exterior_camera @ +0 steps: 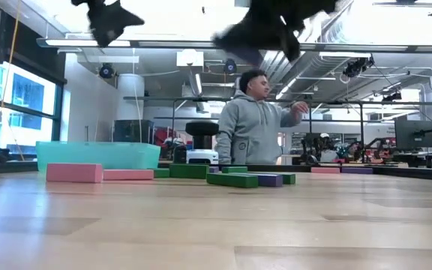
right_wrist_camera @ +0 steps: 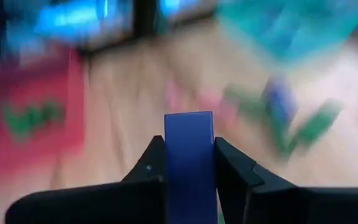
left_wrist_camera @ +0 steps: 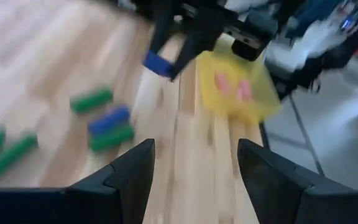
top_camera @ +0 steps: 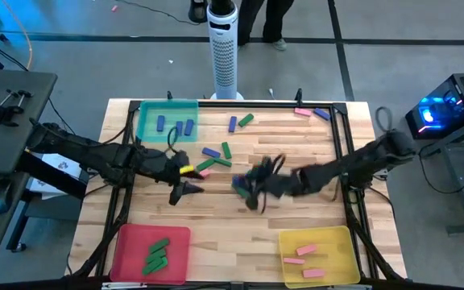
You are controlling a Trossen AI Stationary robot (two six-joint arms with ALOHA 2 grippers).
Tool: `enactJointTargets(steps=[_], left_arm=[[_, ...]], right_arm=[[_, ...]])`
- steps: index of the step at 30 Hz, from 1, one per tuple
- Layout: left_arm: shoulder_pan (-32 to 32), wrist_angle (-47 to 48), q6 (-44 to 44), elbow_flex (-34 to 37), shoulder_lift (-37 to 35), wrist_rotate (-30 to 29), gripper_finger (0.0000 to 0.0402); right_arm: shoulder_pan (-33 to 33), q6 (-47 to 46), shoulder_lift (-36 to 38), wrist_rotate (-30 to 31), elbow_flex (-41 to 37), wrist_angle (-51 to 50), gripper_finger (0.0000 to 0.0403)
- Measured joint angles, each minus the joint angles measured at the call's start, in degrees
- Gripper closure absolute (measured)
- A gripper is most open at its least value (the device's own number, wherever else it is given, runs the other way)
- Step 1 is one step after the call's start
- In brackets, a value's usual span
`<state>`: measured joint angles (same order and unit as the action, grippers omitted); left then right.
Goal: Sort blocks
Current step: Put the blue block into the blue bin
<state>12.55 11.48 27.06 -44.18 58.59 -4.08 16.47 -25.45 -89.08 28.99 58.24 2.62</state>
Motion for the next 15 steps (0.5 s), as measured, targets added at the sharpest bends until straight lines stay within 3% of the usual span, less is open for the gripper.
enactJointTargets(steps=[4,9,15], left_arm=[[-3.94,-9.03,-6.73,0.0,0.02,-0.08,0.0186],[-9.04,-22.97,-15.87,0.0,1.17,1.24,0.0182],[-14.65,-36.42,-11.72,-0.04,6.38,8.3,0.0148]], right_arm=[[-3.52,8.75,5.21,-1.62,0.21,18.22,0.0352],[-7.2,14.58,5.56,-6.76,0.15,34.77,0.0352],[-9.56,14.07,4.9,-8.91,0.17,38.92,0.0352]])
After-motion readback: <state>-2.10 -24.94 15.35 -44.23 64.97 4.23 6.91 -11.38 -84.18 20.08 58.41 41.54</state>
